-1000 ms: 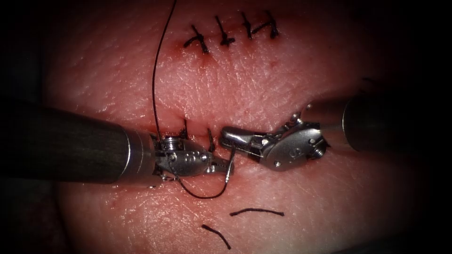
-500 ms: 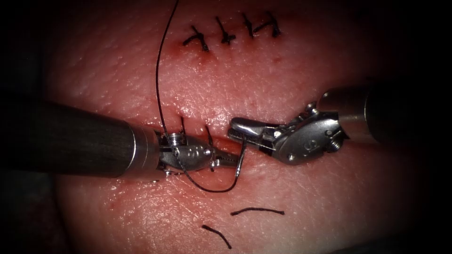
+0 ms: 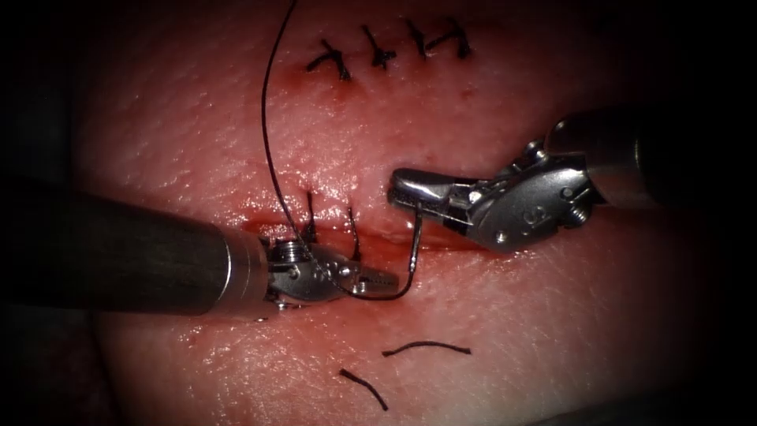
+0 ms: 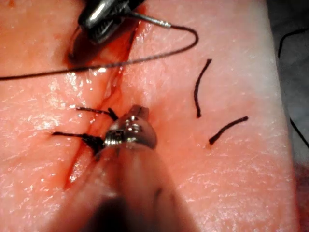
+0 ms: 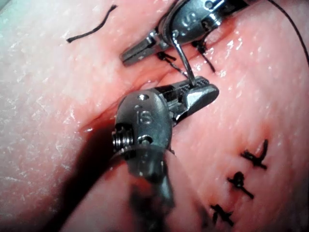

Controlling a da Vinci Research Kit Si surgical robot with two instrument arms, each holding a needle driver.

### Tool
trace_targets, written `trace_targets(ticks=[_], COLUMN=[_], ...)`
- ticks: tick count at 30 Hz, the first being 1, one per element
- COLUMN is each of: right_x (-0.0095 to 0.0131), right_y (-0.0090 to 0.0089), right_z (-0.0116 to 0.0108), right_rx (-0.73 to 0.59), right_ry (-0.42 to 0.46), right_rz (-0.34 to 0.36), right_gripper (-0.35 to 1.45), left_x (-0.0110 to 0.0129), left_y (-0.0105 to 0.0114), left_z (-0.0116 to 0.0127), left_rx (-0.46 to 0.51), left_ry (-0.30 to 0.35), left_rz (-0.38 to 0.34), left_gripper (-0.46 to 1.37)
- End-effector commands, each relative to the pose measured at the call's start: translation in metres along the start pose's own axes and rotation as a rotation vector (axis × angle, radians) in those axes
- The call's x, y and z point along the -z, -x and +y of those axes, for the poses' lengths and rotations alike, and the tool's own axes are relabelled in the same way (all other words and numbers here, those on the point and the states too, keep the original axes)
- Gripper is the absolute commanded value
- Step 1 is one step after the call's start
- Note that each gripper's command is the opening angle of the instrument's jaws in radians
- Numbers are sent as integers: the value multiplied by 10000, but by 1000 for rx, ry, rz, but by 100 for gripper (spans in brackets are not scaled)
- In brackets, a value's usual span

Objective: Wound Closure
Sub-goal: Push needle into flesh above incision

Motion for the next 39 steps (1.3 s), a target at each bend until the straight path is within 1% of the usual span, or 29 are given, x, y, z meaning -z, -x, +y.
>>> trace_targets(ticks=[1,4,11,13,14,16,18,22,26,27,29,31,36,39], right_x=[-1,-4,-9,-10,-11,-13,-16,-18,-20,-20,-21,-21,-23,-26], right_y=[0,3,10,11,12,14,18,23,26,27,28,28,32,34], right_z=[3,11,21,24,27,29,31,32,33,33,33,33,35,35], right_rx=[-7,-16,-49,-100,-180,-259,-402,-489,-548,-589,-619,-684,-827,-933], right_ry=[5,7,20,21,25,16,-2,2,4,8,3,2,-27,-64], right_rz=[-3,-6,-20,-20,-19,-23,-36,-48,-52,-55,-69,-76,-112,-145], right_gripper=[-35,-35,-35,-35,-35,-35,-35,-35,-35,-35,-35,-35,-35,-35], left_x=[-1,0,1,1,1,1,1,1,1,2,2,2,3,2], left_y=[2,7,7,7,7,7,7,7,7,7,7,6,6,5], left_z=[0,0,1,1,1,1,1,1,1,1,1,0,0,0], left_rx=[5,4,9,9,10,10,9,9,9,9,9,9,10,10], left_ry=[4,5,7,7,7,7,7,7,8,9,9,10,11,11], left_rz=[-1,-2,-2,-2,-2,-2,-2,-2,-2,-2,-2,-1,-1,-1], left_gripper=[-35,-35,-35,-35,-35,-35,-35,-35,-35,-35,-35,-35,-35,-35])
